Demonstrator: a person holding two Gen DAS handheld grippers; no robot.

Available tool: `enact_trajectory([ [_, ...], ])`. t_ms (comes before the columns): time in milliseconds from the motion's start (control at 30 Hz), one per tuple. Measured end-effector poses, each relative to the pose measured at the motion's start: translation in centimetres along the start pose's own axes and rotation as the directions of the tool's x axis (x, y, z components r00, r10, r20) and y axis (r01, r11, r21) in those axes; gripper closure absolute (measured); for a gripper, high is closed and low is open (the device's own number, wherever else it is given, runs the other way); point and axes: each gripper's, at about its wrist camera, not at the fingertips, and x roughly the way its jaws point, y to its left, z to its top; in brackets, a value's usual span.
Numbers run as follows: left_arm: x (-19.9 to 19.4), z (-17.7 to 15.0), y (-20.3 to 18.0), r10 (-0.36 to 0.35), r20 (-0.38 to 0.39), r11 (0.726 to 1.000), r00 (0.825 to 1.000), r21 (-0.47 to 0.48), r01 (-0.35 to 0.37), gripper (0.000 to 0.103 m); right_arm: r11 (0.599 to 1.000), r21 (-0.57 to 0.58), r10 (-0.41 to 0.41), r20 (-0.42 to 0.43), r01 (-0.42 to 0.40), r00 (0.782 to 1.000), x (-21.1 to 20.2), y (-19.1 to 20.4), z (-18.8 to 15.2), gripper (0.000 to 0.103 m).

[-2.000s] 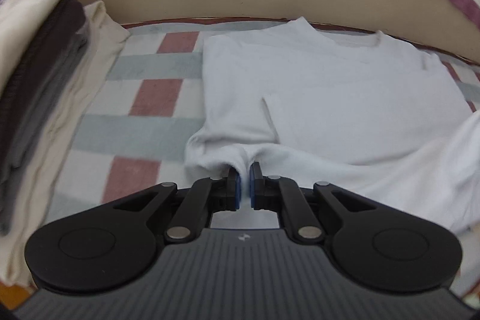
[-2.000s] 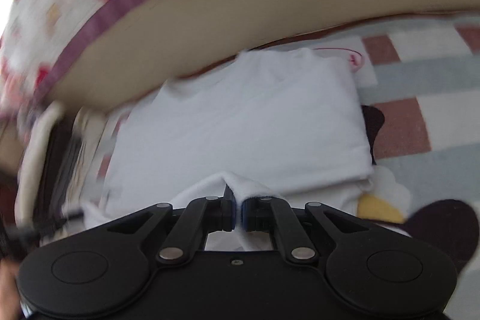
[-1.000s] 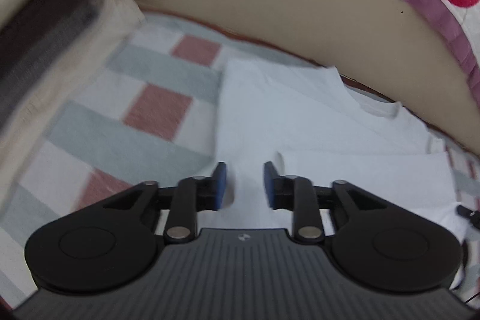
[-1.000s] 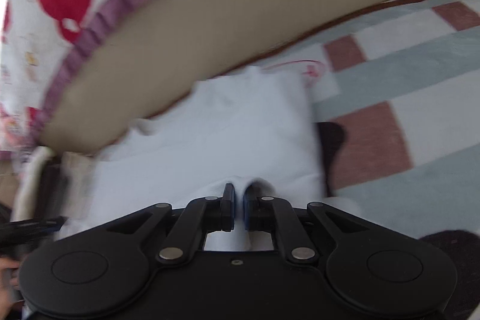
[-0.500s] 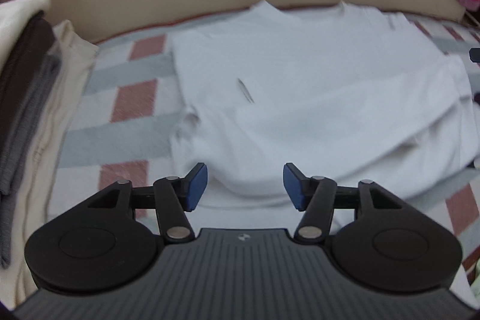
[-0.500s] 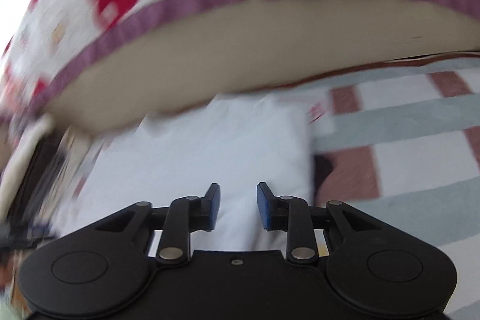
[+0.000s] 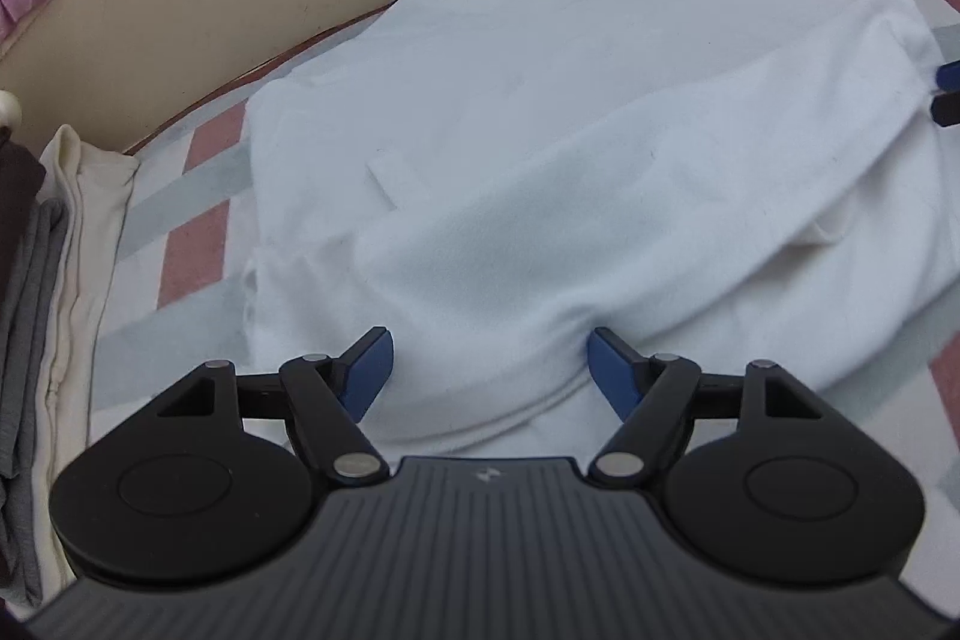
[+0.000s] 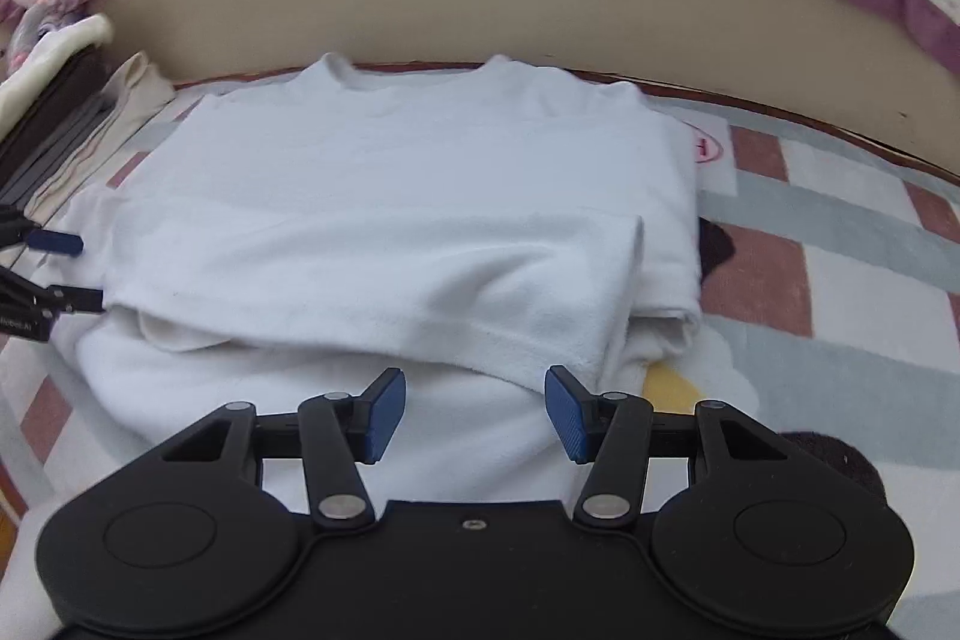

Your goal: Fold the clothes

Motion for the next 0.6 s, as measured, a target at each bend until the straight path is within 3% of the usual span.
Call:
enact_trajectory([
  [67,0.4,0.2,-0.7,0.024,0.007,0.999,1.0,0.027,-0.024,0.031,0.999,-0.026,-0.03,0.019,0.03,0.999,0.1,0.0,-0.2,0.046],
  [133,0.7,0.4,-1.4,0.047,0.015,0.997,0.999,0.054,-0.048,0.039,0.997,-0.06,-0.047,0.039,0.049,0.998,0.4,0.0,-0.3,0.046],
  [200,0.8,0.7,-1.3,0.035,0.018,0.998,0.999,0.06,-0.036,0.073,0.994,-0.091,-0.059,0.044,0.063,0.997,0.8,0.1,-0.3,0.046],
  [233,0.8,1.0,-1.0,0.011,0.012,0.999,1.0,0.048,-0.011,0.081,0.992,-0.108,-0.061,0.051,0.066,0.997,0.9,0.2,-0.3,0.046],
  [300,0.6,1.5,-0.8,-0.003,0.014,0.999,1.0,0.032,0.002,0.09,0.987,-0.144,-0.061,0.08,0.073,0.995,1.0,0.5,-0.2,0.046],
  [367,0.3,2.0,-0.6,-0.005,0.022,1.0,1.0,0.024,0.004,0.091,0.978,-0.187,-0.073,0.09,0.089,0.993,1.6,0.8,0.0,0.048],
  [400,0.2,2.2,-0.6,-0.006,0.026,1.0,1.0,0.02,0.005,0.092,0.974,-0.205,-0.078,0.096,0.096,0.992,1.9,0.9,0.1,0.054],
  [433,0.0,2.5,-0.4,-0.008,0.033,1.0,0.999,0.011,0.007,0.094,0.97,-0.218,-0.085,0.104,0.107,0.991,2.2,1.0,0.2,0.069],
  [467,-0.2,2.6,-0.1,-0.01,0.043,1.0,0.999,-0.007,0.011,0.095,0.967,-0.23,-0.088,0.113,0.112,0.99,2.4,1.1,0.3,0.078],
  [500,-0.3,3.0,0.2,-0.008,0.051,1.0,0.999,-0.022,0.009,0.096,0.965,-0.241,-0.08,0.122,0.108,0.989,2.4,1.1,0.6,0.098],
  [600,0.6,4.9,0.9,0.031,0.067,0.999,0.997,-0.039,-0.028,0.097,0.964,-0.229,-0.092,0.196,0.137,0.976,2.0,0.9,1.7,0.101],
])
